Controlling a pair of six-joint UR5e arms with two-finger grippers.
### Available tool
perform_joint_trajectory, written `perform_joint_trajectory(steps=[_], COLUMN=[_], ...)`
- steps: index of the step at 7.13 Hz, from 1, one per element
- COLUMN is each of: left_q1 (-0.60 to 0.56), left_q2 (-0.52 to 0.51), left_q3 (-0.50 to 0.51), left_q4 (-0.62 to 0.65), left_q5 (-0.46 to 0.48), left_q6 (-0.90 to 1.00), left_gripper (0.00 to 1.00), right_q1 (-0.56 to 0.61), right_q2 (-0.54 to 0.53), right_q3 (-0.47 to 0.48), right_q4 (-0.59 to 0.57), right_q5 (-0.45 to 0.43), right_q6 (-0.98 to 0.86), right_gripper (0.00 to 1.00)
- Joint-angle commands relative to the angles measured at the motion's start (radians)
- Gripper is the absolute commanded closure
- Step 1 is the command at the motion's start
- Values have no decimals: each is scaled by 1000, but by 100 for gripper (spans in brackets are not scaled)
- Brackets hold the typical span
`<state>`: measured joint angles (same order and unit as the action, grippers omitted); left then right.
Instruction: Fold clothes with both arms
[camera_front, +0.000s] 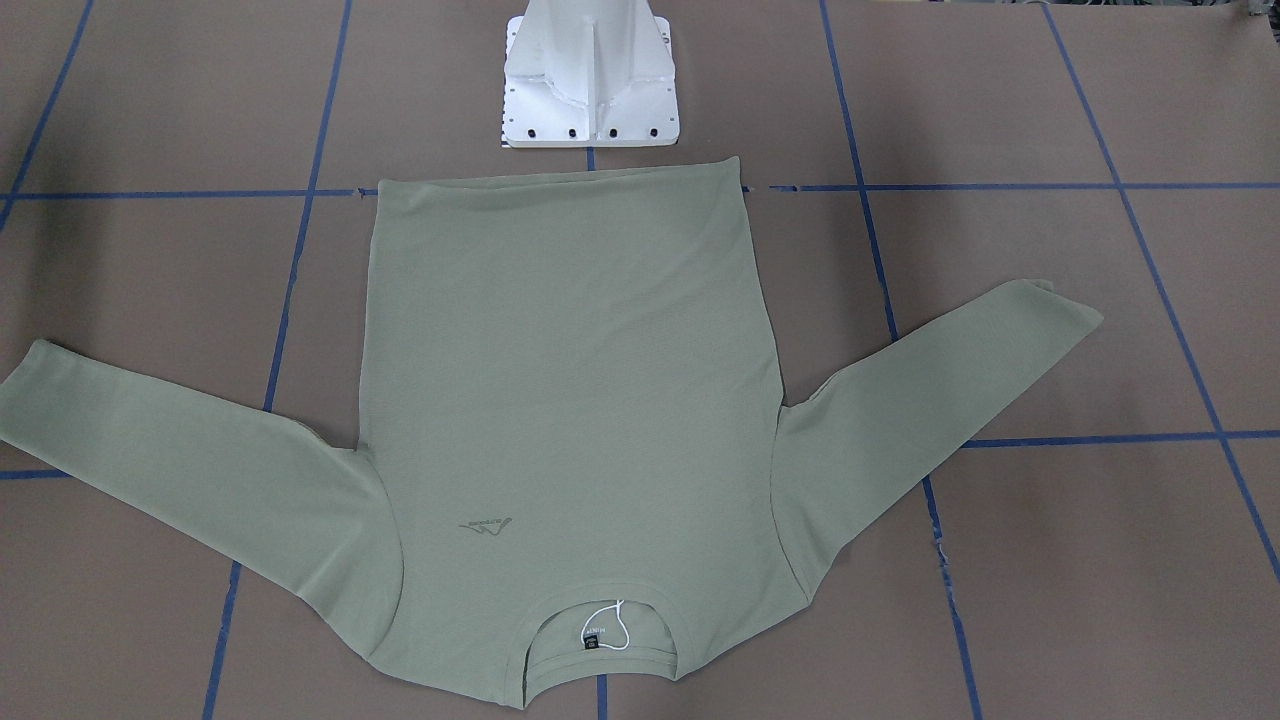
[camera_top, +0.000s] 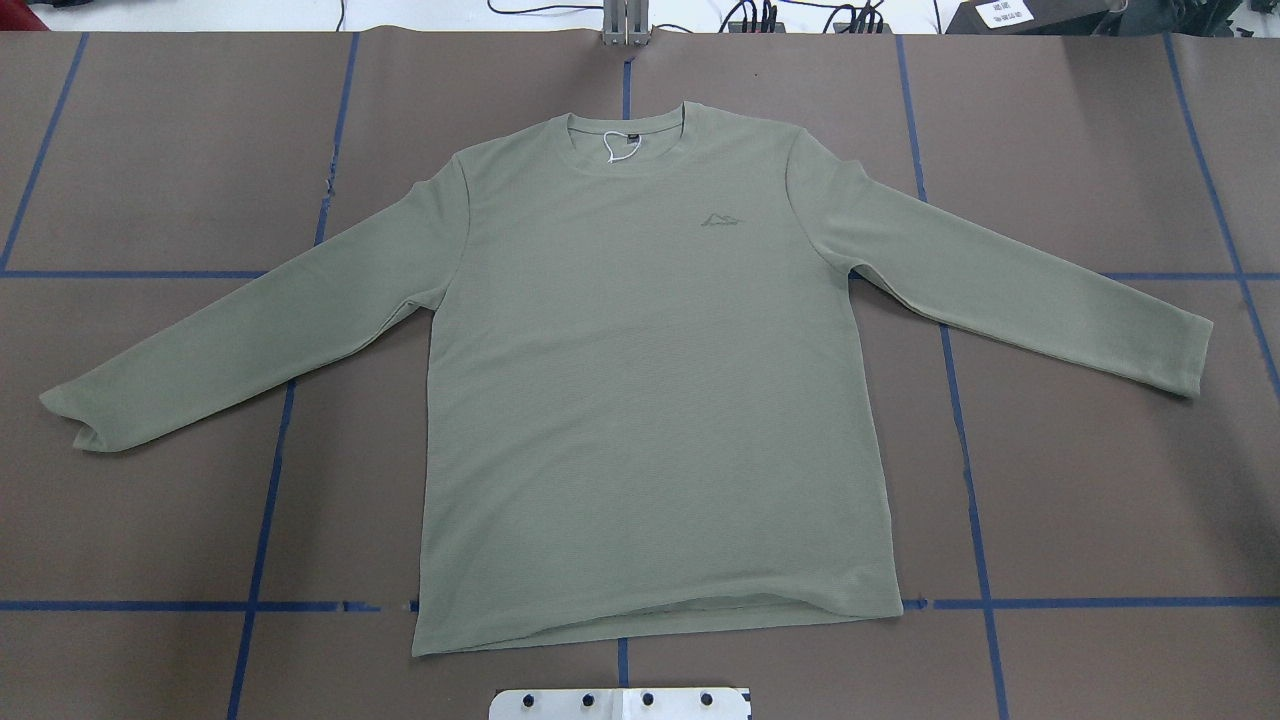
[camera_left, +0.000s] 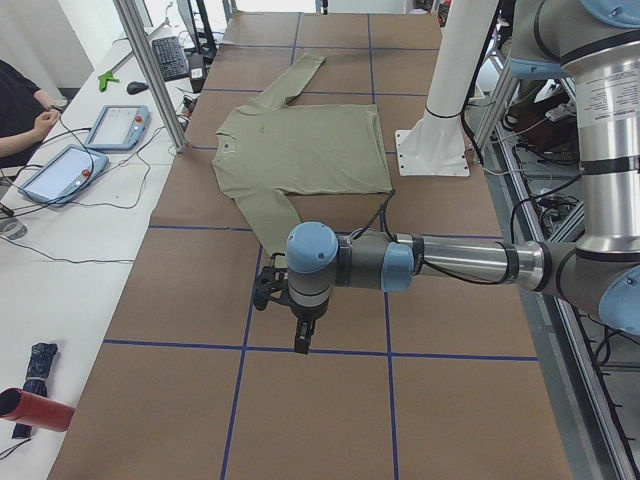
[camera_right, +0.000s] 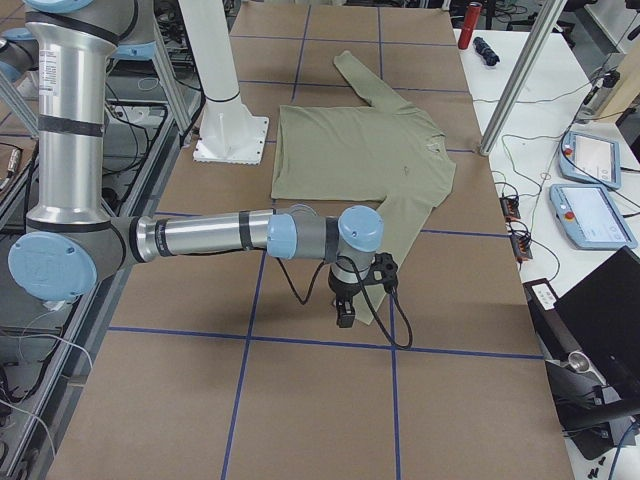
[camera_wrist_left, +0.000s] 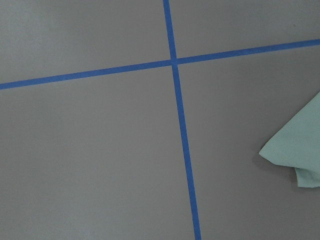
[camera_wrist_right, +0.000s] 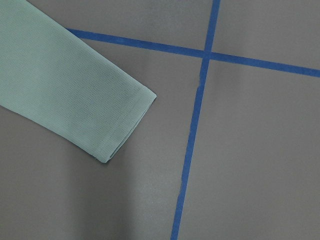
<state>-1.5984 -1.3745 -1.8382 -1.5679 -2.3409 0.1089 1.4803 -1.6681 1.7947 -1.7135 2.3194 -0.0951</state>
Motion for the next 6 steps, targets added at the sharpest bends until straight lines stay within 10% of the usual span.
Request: perform_joint_trajectory(steps=[1,6], left_q1=[0,2], left_q2=[-2,-5], left_q3=[-3,-9], left_q4=[-1,-162], left_q5=[0,0], left_q6=[0,0], left_gripper=[0,0], right_q1=[0,-1], right_q2=[1,77], right_q3=[0,17], right_q4=[0,2], right_q5=[0,0], right_q6=[0,-2], right_gripper=[0,0])
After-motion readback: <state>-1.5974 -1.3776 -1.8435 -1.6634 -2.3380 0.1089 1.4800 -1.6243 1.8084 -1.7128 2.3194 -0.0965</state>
